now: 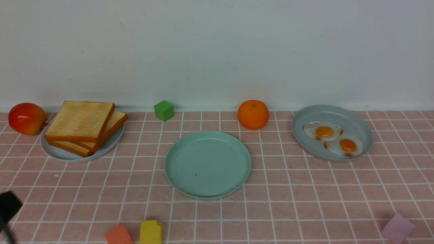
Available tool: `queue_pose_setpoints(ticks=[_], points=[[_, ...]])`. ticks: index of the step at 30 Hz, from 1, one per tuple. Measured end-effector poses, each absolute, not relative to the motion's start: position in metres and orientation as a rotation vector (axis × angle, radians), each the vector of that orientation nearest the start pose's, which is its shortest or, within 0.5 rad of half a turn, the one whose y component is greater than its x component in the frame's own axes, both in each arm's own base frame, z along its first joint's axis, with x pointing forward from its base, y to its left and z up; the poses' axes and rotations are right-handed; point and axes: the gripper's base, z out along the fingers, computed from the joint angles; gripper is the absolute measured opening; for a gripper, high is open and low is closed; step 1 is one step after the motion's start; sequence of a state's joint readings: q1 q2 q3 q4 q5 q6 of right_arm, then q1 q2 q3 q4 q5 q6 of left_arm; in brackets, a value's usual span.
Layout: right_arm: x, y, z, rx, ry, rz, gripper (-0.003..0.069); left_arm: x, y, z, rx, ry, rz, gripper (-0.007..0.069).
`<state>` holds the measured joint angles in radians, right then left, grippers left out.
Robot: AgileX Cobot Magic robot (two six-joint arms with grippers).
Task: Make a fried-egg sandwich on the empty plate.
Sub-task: Use the left arm to grab a slice of bread
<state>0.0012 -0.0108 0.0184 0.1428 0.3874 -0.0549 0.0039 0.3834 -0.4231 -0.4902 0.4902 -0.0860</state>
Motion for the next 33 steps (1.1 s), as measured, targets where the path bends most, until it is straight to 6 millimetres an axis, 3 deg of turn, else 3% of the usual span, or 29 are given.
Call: queue_pose_setpoints(ticks=[5, 8, 13, 17, 20, 24, 29, 30, 33], points=[[0.052, 0.005, 0.173, 0.035, 1.874, 0.104, 0.0241, 0.106, -0.039, 0.325, -0.031, 2.149, -0.551, 0.0036], [0.052, 0.006, 0.175, 0.072, 1.860, 0.145, 0.0241, 0.121, -0.048, 0.335, 0.066, 2.262, -0.549, 0.0036], [0.055, 0.010, 0.184, 0.381, 1.716, 0.484, 0.0241, 0.142, -0.055, 0.331, 0.097, 2.347, -0.534, 0.0036], [0.056, 0.007, 0.195, 0.526, 1.560, 0.618, 0.0241, 0.154, -0.057, 0.322, 0.119, 2.400, -0.514, 0.0036], [0.056, 0.008, 0.200, 0.560, 1.545, 0.675, 0.0241, 0.162, -0.058, 0.316, 0.149, 2.432, -0.493, 0.0036], [0.049, 0.017, 0.237, 0.433, 1.619, 0.690, 0.0206, 0.174, -0.060, 0.317, 0.164, 2.451, -0.470, 0.0036], [0.043, 0.031, 0.318, -0.009, 1.911, 0.491, 0.0046, 0.195, -0.067, 0.318, 0.162, 2.514, -0.498, -0.0013], [0.044, 0.031, 0.316, -0.012, 1.932, 0.495, 0.0040, 0.197, -0.068, 0.317, 0.163, 2.518, -0.505, -0.0013], [0.045, 0.034, 0.346, -0.187, 2.004, 0.428, -0.0007, 0.203, -0.072, 0.311, 0.183, 2.555, -0.539, -0.0013]])
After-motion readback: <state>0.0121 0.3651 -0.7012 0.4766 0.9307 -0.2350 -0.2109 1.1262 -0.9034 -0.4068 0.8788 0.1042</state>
